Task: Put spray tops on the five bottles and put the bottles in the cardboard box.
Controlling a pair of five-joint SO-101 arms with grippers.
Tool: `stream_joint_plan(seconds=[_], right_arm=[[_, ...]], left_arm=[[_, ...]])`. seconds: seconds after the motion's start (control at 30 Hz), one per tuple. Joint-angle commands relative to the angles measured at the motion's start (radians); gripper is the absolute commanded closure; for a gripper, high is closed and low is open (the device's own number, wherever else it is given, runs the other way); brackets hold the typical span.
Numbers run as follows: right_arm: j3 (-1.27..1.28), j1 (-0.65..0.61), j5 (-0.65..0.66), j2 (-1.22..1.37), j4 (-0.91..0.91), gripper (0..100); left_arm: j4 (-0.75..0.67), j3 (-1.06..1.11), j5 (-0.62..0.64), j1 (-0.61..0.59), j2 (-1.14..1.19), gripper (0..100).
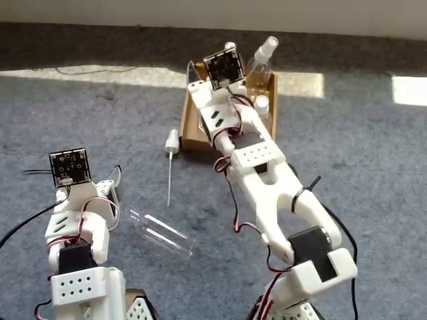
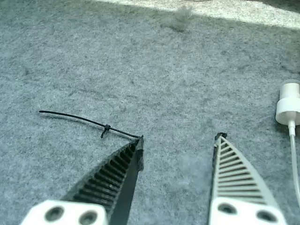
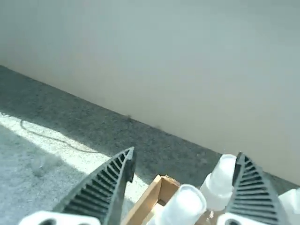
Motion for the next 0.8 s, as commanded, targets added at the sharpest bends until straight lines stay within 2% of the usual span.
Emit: stream_joint_plan(seconds=[0.0,0.27,0.53,0.67,0.77], right_arm=[[-0.151,-0.008,-0.005,-0.124,0.143,71.6],[-0.343,-0.070,-0.006,-0.237,0.559,71.6],[-0.314,-0.177,-0.006,-0.447,0.998,71.6],[-0.265,-0.170,-0.006,-0.602,1.156,71.6],[-0.225,-0.102,0.000,-0.753,1.294,71.6]], left_arm=[[-0.023,-0.005,-0.008,-0.008,-0.013,77],[-0.020,-0.005,-0.008,-0.010,-0.013,77],[-0.018,-0.016,-0.054,-0.015,-0.012,77],[-0.018,-0.015,-0.054,-0.015,-0.012,77],[-0.018,-0.012,-0.054,-0.015,-0.013,77]])
